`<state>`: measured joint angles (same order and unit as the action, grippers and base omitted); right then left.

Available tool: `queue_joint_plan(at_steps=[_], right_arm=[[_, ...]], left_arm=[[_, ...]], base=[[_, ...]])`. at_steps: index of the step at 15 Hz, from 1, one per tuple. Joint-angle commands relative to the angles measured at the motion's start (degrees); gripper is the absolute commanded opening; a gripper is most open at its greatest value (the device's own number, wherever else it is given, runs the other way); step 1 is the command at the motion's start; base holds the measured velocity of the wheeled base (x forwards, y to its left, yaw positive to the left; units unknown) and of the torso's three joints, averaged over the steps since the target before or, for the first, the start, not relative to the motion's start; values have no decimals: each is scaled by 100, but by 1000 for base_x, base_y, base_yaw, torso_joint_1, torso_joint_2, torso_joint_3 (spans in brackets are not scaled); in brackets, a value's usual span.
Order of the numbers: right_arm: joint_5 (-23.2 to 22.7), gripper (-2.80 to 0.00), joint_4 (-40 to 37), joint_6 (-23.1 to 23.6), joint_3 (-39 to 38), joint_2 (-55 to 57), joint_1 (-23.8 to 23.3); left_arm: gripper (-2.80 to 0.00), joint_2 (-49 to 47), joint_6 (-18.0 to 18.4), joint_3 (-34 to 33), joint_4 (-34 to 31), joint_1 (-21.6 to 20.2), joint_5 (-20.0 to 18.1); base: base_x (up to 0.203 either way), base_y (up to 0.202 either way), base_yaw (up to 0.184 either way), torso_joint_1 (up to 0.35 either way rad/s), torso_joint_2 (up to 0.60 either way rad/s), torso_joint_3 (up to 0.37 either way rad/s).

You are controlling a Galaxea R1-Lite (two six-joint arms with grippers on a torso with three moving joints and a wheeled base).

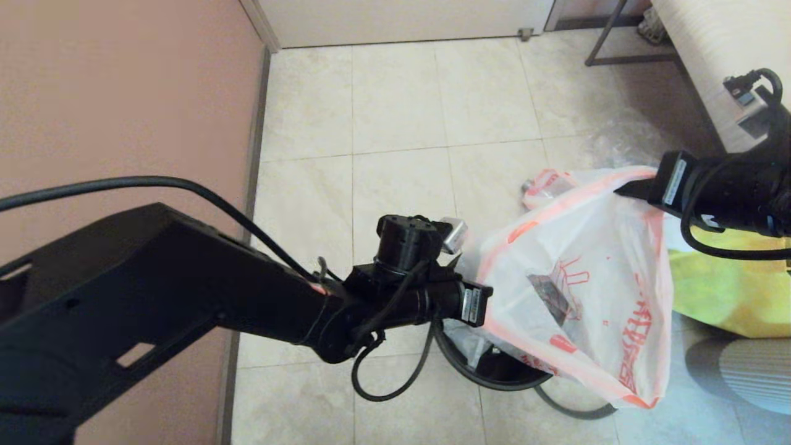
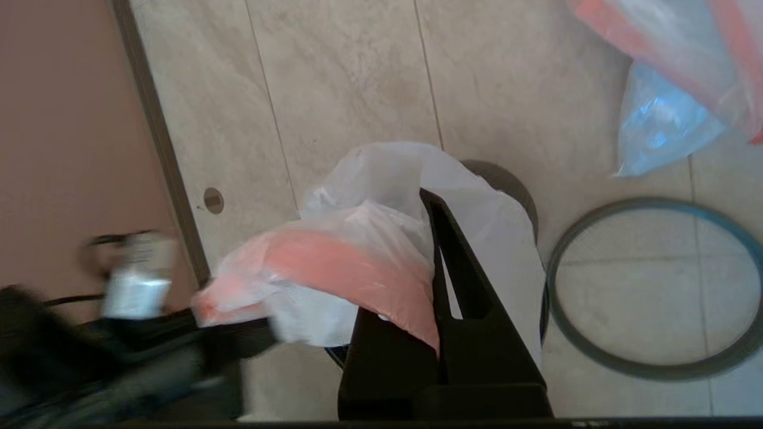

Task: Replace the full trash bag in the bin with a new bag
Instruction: Put the new garbage bag on the trash can

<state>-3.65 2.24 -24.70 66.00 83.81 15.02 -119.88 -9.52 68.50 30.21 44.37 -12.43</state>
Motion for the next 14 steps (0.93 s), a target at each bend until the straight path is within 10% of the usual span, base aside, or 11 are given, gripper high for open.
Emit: queue_joint_plan(at_steps=[1, 8, 14], right_arm=[[5, -280, -31, -17, -44, -40, -16], [389, -280, -802, -37, -687, -69, 70], [447, -280, 264, -38, -1034, 175, 258]], left_arm=[[-280, 846, -31, -605, 7, -83, 39], [-280, 1834, -243, -1707, -1160, -180, 751], [-280, 1481, -257, -1360, -1088, -515, 1080]], base=[[0, 0, 0, 0, 0, 0], [0, 0, 0, 0, 0, 0], [0, 0, 0, 0, 0, 0]])
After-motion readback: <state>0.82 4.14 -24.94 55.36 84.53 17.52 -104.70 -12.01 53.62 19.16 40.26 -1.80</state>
